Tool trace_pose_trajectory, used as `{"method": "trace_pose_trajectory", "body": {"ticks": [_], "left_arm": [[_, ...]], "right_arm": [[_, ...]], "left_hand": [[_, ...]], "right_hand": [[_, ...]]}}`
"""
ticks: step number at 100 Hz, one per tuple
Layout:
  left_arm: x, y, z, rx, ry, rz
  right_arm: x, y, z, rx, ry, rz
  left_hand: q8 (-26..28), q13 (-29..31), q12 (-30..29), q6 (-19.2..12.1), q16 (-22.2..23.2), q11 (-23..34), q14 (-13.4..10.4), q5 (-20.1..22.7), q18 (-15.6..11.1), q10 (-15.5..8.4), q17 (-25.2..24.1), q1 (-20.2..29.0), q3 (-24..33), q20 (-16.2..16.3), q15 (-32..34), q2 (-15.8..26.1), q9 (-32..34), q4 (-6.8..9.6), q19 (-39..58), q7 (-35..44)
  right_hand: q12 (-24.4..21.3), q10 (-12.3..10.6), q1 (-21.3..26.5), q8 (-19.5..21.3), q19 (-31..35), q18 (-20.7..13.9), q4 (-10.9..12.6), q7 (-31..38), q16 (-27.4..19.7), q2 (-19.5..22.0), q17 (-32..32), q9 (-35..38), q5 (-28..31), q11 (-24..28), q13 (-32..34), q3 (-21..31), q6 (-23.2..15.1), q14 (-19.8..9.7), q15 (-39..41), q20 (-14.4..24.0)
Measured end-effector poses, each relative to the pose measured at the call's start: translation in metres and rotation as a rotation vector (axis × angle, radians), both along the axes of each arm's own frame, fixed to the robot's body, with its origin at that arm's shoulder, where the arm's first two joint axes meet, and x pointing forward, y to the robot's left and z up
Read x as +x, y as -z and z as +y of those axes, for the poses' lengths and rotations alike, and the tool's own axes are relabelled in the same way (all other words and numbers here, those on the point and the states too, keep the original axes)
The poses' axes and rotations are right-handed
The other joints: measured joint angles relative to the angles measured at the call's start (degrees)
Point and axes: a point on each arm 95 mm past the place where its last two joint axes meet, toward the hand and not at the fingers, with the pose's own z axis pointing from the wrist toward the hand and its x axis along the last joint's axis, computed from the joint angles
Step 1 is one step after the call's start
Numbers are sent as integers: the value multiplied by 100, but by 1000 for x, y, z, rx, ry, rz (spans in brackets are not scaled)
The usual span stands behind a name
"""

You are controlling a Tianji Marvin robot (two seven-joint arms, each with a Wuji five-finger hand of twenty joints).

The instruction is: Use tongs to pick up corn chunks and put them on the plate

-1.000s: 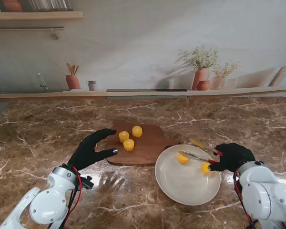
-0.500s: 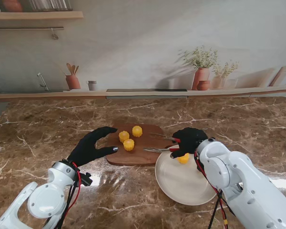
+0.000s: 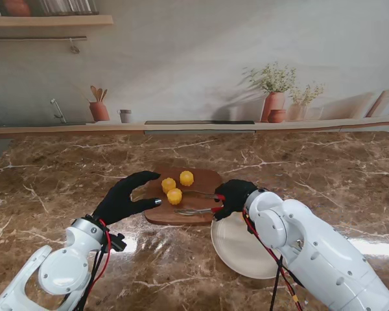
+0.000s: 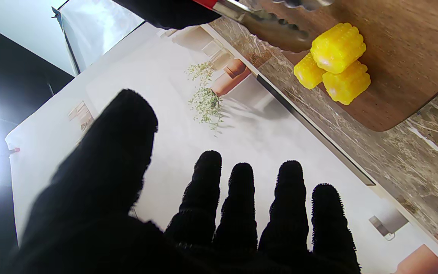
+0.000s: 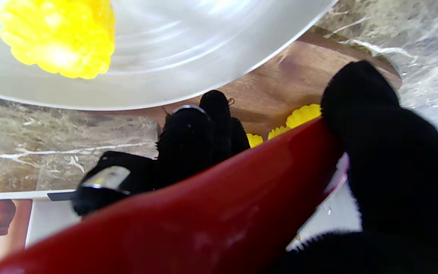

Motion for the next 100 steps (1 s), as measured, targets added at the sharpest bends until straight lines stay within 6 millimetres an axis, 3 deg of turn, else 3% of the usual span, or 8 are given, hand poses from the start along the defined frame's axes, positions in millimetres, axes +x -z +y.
{"method": "trace_pose_trajectory", "body": {"ticks": [27,41,52,62,81,85,93,100], "left_arm": [[-1,2,0,0,2,-3],[-1,5,1,3,-1,2],[-2,6,1,1,-6,2],[-4,7,2,3,-9,3],[-6,7,3,6,-13,6],[-7,7,3,6,-14,7],[-8,7,3,4,-14,8],[-8,7,3,1,-15,10]], "right_arm": [[12,8,1,19,40,14],[15,13,8,8,30,27],[19,16,14,0,40,41],[23,18,19,-8,55,42],[28,21,25,5,74,36],[28,22,27,8,77,37],[29,23,28,4,75,40],[29,22,28,2,74,46]], "left_hand": [[0,0,0,0,0,0,-1,0,-2,-1,-1,0,0,0,0,0,0,0,-2,0],[0,0,0,0,0,-1,-1,0,-2,-1,-2,0,0,1,0,0,0,0,-2,0],[0,0,0,0,0,-1,-1,0,-2,-1,-2,0,0,3,0,0,0,0,-2,0],[0,0,0,0,0,-1,-1,0,-2,-1,-3,0,0,3,0,0,0,0,-2,0],[0,0,0,0,0,-1,-1,0,-2,-1,-19,0,0,4,0,0,0,0,-2,0],[0,0,0,0,0,-1,-1,0,-2,-1,-21,0,0,4,0,0,0,0,-2,0],[0,0,0,0,0,-1,-1,0,-2,-1,-24,0,0,4,0,0,0,0,-3,0],[0,0,0,0,0,-1,-1,0,-2,-1,-26,0,0,4,0,0,0,0,-5,0]], "right_hand": [[0,4,0,0,-1,-9,4,-56,2,74,0,-83,-64,78,0,-318,61,-10,14,0],[0,4,5,1,-1,-41,248,-69,2,222,0,-146,-126,88,0,-872,63,-33,15,0],[0,4,5,1,-1,-59,287,-69,2,251,0,-153,-127,159,0,-1130,63,-56,15,0],[146,2,5,1,-3,-63,386,-69,2,252,0,-134,-128,455,0,-1205,45,-57,17,0],[67,-1,5,55,-4,-78,429,-55,2,285,6,-147,-127,291,6,-1232,12,-59,99,0],[67,-1,5,96,-4,-78,429,-1,2,319,27,-128,-125,291,9,-1009,-12,-59,146,0],[67,-26,-302,150,-4,-79,338,94,2,467,79,22,-117,298,21,-40,-13,-60,211,0],[67,-58,-295,109,-4,-79,128,210,2,860,93,162,3,320,35,122,-15,-55,251,-3]]}}
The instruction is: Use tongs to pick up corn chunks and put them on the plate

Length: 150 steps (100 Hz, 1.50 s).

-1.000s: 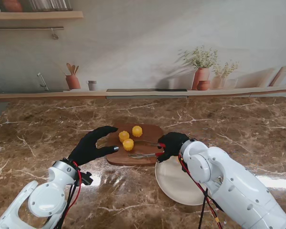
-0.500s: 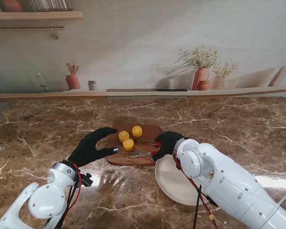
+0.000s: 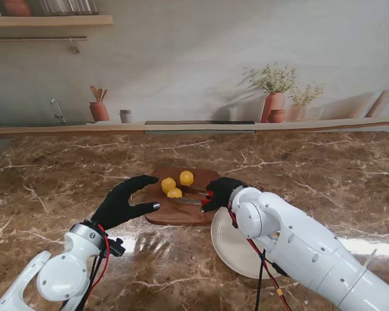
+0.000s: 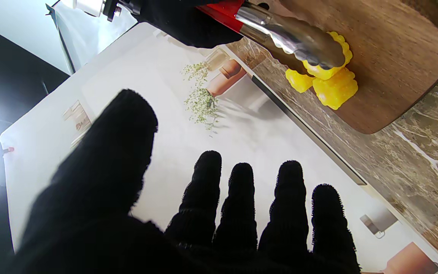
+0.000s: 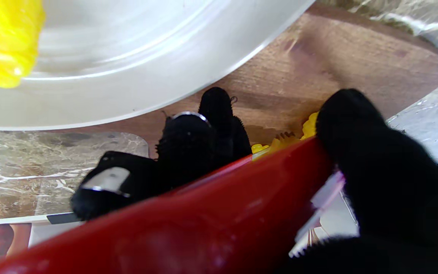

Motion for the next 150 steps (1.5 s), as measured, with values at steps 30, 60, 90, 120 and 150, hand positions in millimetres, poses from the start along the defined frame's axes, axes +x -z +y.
{"method": "trace_pose_trajectory", "body": {"ticks": [30,60,90,120,150], "left_arm": [[-1,-1,1,-6,-4,0],[-3,-1,2,-12,-10,1],[-3,-1,2,-16,-10,-7],[-3,-2,2,-25,-10,-21],[-2,0,-2,-30,-6,-17]], "right_arm": [[-11,-7,-6,13,-29,14],[-30,-22,-24,25,-5,-70],[-60,-51,-53,11,27,-172],[-104,-60,-89,-8,88,-198],[-125,-45,-108,-36,130,-150]], "left_hand": [[0,0,0,0,-1,-56,0,0,-3,0,-4,0,0,0,-1,0,0,0,-68,0],[0,0,0,0,-1,-57,0,0,-4,-1,-13,0,-65,6,-1,0,0,0,-73,0],[0,0,0,0,-1,-57,0,0,-5,-1,-14,0,-65,63,-1,0,0,0,-76,0],[0,0,0,0,-1,-57,0,0,-5,-1,-14,0,-65,63,-1,0,0,1,-78,0],[0,0,0,0,-1,-58,0,0,-6,-1,-15,0,-65,64,-1,0,0,56,-146,0]], "right_hand": [[-8,-32,544,-750,27,22,-210,666,0,504,4,179,-3,6,13,-764,18,83,50,-1],[-6,-14,547,-843,28,71,-210,869,1,505,76,275,-3,6,163,-783,71,131,102,-1],[-6,14,628,-966,31,101,-210,1011,1,500,116,336,9,4,218,-786,119,148,103,-1],[-6,49,678,-1041,49,120,-211,1083,1,475,120,345,10,-24,222,-787,153,169,103,-1],[-5,78,758,-1072,79,162,-211,1153,1,418,121,350,10,-49,223,-820,169,208,38,-1]]}}
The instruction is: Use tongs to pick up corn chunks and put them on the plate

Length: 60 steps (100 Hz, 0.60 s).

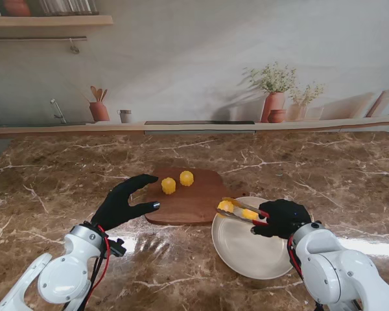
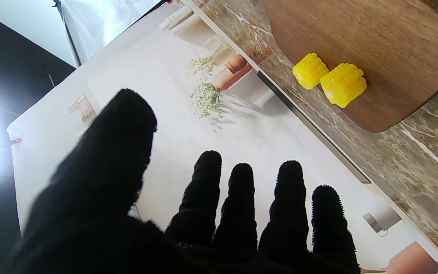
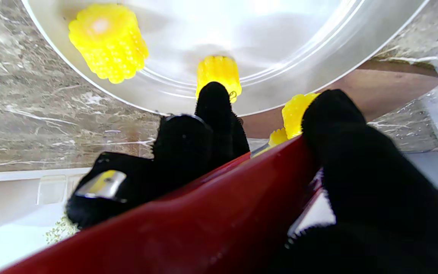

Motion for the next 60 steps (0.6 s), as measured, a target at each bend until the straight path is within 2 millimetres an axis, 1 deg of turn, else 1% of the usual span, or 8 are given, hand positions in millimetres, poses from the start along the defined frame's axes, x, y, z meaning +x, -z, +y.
{"method": "trace_pose_trajectory", "body": {"ticks": [13,16,20,22,26,30,42,60], "left_arm": [[0,0,-2,-3,1,-2],[0,0,-2,-2,1,-2],[1,0,-2,-2,2,-2],[1,0,-2,-1,3,-2],[1,0,-2,0,4,-2],[1,-1,-2,0,4,-2],[1,-1,-2,2,6,-2],[2,-1,-2,5,10,0]], "right_arm": [[-1,4,-2,-6,1,28],[-1,4,-3,-6,3,29],[-1,5,-4,0,5,27],[-1,5,-4,4,7,22],[-1,4,-4,8,9,11],[-1,4,-5,7,11,6],[0,1,-5,-3,11,-6],[10,-7,2,-5,-1,-33]], "left_hand": [[0,0,0,0,0,0,0,0,0,0,0,0,0,0,0,0,0,0,0,0],[0,0,0,0,0,0,0,0,0,0,0,0,0,1,0,0,0,0,0,0],[0,0,0,0,0,0,0,0,0,0,0,0,0,1,0,0,0,0,0,0],[0,0,0,0,0,0,0,0,0,0,0,0,0,1,0,0,0,0,0,0],[0,0,0,0,0,0,0,0,0,0,0,0,0,1,0,0,0,0,0,0],[0,0,0,0,0,0,0,0,0,0,0,0,0,1,0,0,0,0,-1,0],[0,0,0,0,-1,0,0,0,0,0,0,0,0,1,0,0,0,0,0,0],[0,0,-1,0,-1,0,0,0,0,0,-1,0,0,1,-1,0,0,0,-1,0]], "right_hand": [[0,1,2,-71,1,1,0,1,0,-1,0,1,0,-43,0,-4,1,2,-72,0],[72,1,2,-124,0,1,0,1,0,-55,0,1,0,-44,0,-4,1,2,-73,0],[197,5,-29,-128,1,1,0,-13,0,-201,0,1,57,-65,0,208,1,2,-73,0],[215,9,-103,-41,1,2,-1,-169,0,-266,0,1,107,-104,0,336,1,2,-73,0],[157,18,-380,368,1,2,3,-612,0,-413,4,1,171,-121,0,569,0,2,-76,0],[82,20,-502,615,1,2,4,-801,0,-566,5,-11,172,-121,0,741,0,1,-76,-2],[70,32,-672,754,1,2,7,-936,0,-743,7,-16,173,-121,0,971,0,0,-77,-6],[58,34,-770,756,1,-4,12,-993,0,-794,7,-76,173,-126,0,1007,0,-41,-77,-13]]}}
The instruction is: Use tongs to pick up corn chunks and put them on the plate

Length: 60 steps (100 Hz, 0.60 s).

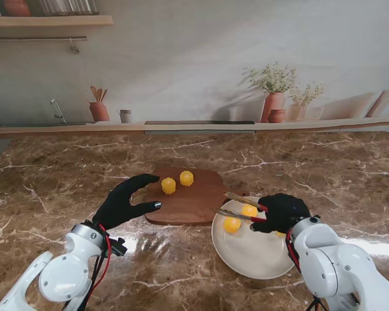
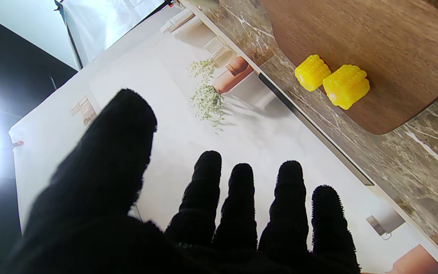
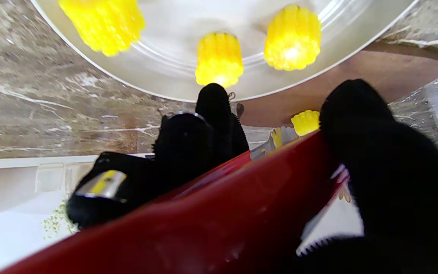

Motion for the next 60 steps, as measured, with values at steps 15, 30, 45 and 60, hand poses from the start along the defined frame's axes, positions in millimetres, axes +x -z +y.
{"method": "trace_pose_trajectory", "body": {"ticks": [15,30,45,60], "left_arm": [[1,0,-2,6,12,5],[3,-2,-5,12,22,9],[5,-3,-7,19,28,17],[5,-4,-7,22,31,18]], "right_arm": [[25,-3,13,-27,-33,19],[56,2,23,-52,-53,19],[86,12,32,-42,-28,58],[109,21,39,-48,-35,95]], "left_hand": [[0,0,0,0,0,0,0,0,0,0,0,0,0,3,0,0,0,0,0,0],[0,0,0,0,0,0,0,0,0,0,0,0,0,4,0,0,0,0,0,0],[0,0,0,0,0,0,0,0,0,0,0,0,0,4,0,0,0,0,0,0],[0,0,0,0,0,0,0,0,0,0,-1,0,0,4,0,0,0,0,0,0]], "right_hand": [[-41,-3,-62,2,0,-31,4,-62,0,0,5,-43,-4,-1,0,3,0,-25,2,-4],[-42,-9,-62,58,0,-57,4,-70,4,-1,7,-65,-6,-1,0,3,-1,-63,7,-5],[-42,0,-62,67,0,-66,4,-76,5,-1,9,-148,-17,1,0,3,-1,-79,24,-6],[-42,18,-198,70,0,-90,6,-143,6,-1,10,-283,-128,18,0,3,40,-119,79,-9]]}}
